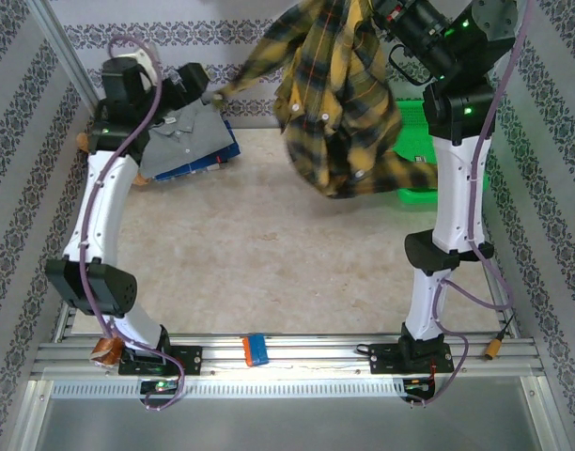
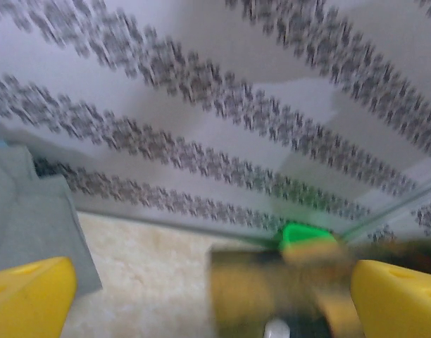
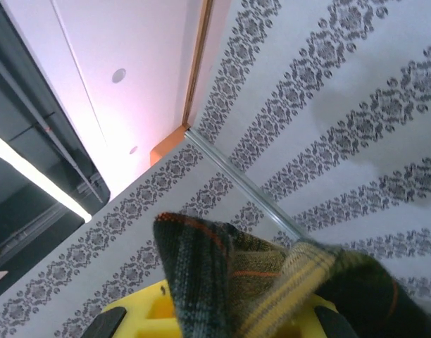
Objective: Fold and stack the long sleeve shirts
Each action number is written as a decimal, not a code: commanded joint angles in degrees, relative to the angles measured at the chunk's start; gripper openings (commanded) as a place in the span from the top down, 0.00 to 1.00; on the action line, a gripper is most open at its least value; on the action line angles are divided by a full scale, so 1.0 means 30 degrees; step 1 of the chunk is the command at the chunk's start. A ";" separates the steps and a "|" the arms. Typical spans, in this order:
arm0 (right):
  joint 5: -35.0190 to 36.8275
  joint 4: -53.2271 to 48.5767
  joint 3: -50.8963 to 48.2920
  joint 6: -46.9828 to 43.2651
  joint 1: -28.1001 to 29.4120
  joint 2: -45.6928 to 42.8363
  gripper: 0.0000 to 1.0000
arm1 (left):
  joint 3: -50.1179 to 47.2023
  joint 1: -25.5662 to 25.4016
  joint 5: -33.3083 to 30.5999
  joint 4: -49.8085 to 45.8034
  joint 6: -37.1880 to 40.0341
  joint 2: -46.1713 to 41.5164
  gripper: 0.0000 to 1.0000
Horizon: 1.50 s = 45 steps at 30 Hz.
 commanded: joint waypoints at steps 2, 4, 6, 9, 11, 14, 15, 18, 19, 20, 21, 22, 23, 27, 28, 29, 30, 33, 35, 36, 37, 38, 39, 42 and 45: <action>-0.0755 -0.0880 -0.1999 -0.1637 0.0266 -0.1085 1.00 | 0.0062 0.0679 -0.0918 -0.0473 0.0527 -0.1749 0.00; -0.1563 -0.1356 -0.5628 -0.3020 0.0109 -0.2508 1.00 | -0.0441 0.0785 -0.1254 -0.1045 0.1101 -0.2413 0.00; -0.1426 -0.1546 -1.0538 -0.4603 0.0172 -0.4411 1.00 | -0.1538 0.0787 -0.1290 -0.1266 0.1349 -0.3118 0.00; -0.0323 -0.2416 -1.8395 -0.7214 0.0077 -0.7731 0.98 | -0.4351 0.0765 -0.0899 -0.1274 0.1245 -0.4652 0.00; 0.0469 -0.1776 -2.4755 -0.8358 0.0208 -1.0438 0.96 | -0.6934 0.0717 -0.0534 -0.1089 0.0690 -0.5983 0.00; 0.1342 -0.2170 -3.2223 -0.9205 0.0671 -1.3359 0.86 | -1.0891 0.0155 0.0142 -0.0594 -0.0269 -0.7612 0.00; 0.1152 -0.2033 -3.4068 -0.9204 0.0945 -1.3958 0.75 | -1.1923 -0.0246 0.0186 -0.0593 -0.0434 -0.7955 0.00; 0.0358 -0.1685 -3.8233 -0.9139 0.2540 -1.4771 0.36 | -1.4454 -0.2080 -0.0029 -0.0564 -0.0771 -0.8329 0.00; 0.0411 -0.2324 -3.8515 -0.9624 0.3191 -1.4683 0.31 | -1.5101 -0.2689 -0.0098 -0.0441 -0.0929 -0.8168 0.00; 0.0775 -0.3162 -3.8430 -1.0313 0.3763 -1.4543 0.27 | -1.5453 -0.3220 -0.0064 -0.0270 -0.1051 -0.7912 0.00; 0.1374 -0.3902 -3.8188 -1.0909 0.4085 -1.4476 0.25 | -1.5684 -0.3729 -0.0095 -0.0070 -0.1134 -0.7565 0.00; 0.2276 -0.4642 -3.7910 -1.1231 0.4149 -1.4443 0.21 | -1.5762 -0.4208 -0.0165 0.0090 -0.1298 -0.7042 0.00; 0.3042 -0.5193 -3.7701 -1.1310 0.3852 -1.4508 0.19 | -1.5614 -0.4584 -0.0141 0.0204 -0.1526 -0.6415 0.00; 0.4522 -0.5765 -3.7285 -1.0989 0.1715 -1.5259 0.13 | -1.3475 -0.5877 0.0107 -0.0245 -0.1390 -0.3285 0.00; 0.4999 -0.6070 -3.7074 -1.0941 0.1160 -1.5453 0.08 | -1.2504 -0.6262 0.0040 -0.0642 -0.1131 -0.2292 0.00; 0.5494 -0.6427 -3.6772 -1.1008 0.0691 -1.5617 0.08 | -1.1360 -0.6603 -0.0075 -0.1286 -0.0946 -0.1356 0.00; 0.5976 -0.6751 -3.6497 -1.1148 0.0438 -1.5721 0.08 | -1.0283 -0.6923 -0.0164 -0.1873 -0.0848 -0.0417 0.00; 0.8057 -0.7923 -3.5741 -1.1542 -0.0159 -1.5740 0.08 | -0.6303 -0.8038 -0.0362 -0.4226 -0.0522 0.2741 0.00; 0.8699 -0.8506 -3.5460 -1.1746 -0.0611 -1.5517 0.08 | -0.3560 -0.8743 -0.0115 -0.6052 -0.0529 0.4770 0.00; 0.8799 -0.8590 -3.5419 -1.1814 -0.0762 -1.5400 0.08 | -0.2508 -0.8998 0.0045 -0.6825 -0.0627 0.5552 0.02; 0.8842 -0.8580 -3.5387 -1.1925 -0.0914 -1.5274 0.08 | -0.1526 -0.9255 0.0328 -0.7582 -0.0847 0.6312 0.05; 0.8968 -0.8501 -3.5413 -1.2102 -0.1014 -1.5130 0.08 | -0.0910 -0.9449 0.0849 -0.7927 -0.1196 0.6885 0.06; 0.9157 -0.8380 -3.5441 -1.2311 -0.1053 -1.4970 0.08 | -0.0621 -0.9590 0.1417 -0.8010 -0.1625 0.7227 0.08; 0.9402 -0.7929 -3.5507 -1.2693 -0.1269 -1.4030 0.08 | -0.0221 -1.0014 0.2484 -0.8288 -0.2822 0.7915 0.09; 0.9244 -0.7139 -3.5450 -1.2828 -0.1289 -1.2832 0.08 | -0.0386 -1.0114 0.2905 -0.8524 -0.3359 0.8237 0.12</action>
